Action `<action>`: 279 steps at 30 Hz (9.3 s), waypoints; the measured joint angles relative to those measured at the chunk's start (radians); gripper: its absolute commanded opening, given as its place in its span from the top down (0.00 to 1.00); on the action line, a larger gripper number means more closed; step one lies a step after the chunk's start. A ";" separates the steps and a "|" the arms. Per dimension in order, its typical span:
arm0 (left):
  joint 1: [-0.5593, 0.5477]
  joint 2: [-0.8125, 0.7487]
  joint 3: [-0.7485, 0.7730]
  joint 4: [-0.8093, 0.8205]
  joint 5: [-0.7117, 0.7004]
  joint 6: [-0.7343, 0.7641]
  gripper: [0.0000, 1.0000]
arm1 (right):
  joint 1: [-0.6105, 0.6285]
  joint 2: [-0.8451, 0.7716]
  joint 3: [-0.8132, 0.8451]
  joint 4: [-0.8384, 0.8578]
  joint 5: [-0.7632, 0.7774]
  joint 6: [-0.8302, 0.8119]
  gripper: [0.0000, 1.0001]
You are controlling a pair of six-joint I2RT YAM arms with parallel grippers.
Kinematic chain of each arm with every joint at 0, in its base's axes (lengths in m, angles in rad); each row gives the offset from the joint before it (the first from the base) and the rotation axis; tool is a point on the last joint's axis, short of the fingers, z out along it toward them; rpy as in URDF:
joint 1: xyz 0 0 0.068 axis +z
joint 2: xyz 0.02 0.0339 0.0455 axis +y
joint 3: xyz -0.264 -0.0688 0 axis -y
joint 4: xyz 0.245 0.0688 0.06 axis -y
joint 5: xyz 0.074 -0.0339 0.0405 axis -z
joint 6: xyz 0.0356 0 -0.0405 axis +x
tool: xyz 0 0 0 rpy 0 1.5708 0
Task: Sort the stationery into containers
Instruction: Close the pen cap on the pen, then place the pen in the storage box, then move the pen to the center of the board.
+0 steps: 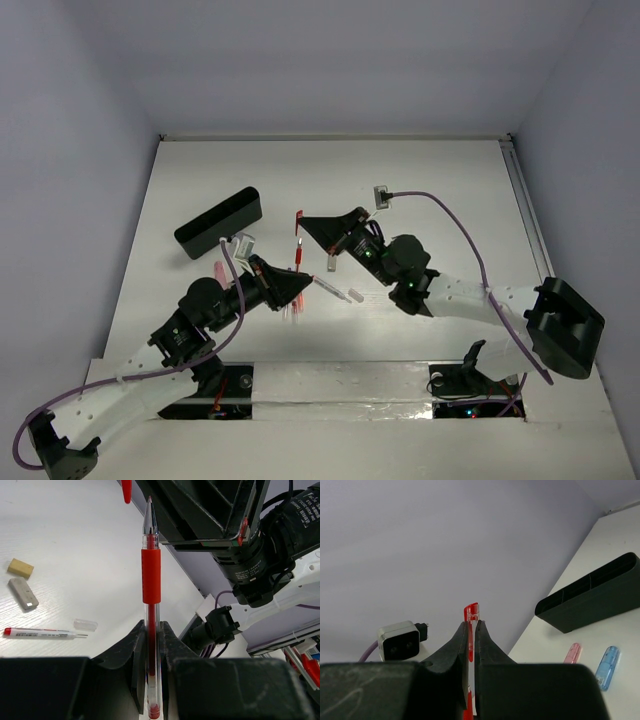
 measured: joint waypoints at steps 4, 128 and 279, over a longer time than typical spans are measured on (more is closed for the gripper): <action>0.000 0.000 0.000 0.000 -0.005 0.000 1.00 | 0.006 0.000 -0.001 0.004 0.005 -0.011 1.00; -0.002 -0.037 0.164 -0.104 -0.071 0.115 1.00 | 0.209 -0.141 -0.015 -0.188 0.058 -0.234 0.32; 0.116 -0.274 0.349 -0.458 -0.656 0.421 0.85 | 0.013 1.196 1.359 -0.358 -0.218 -0.513 0.09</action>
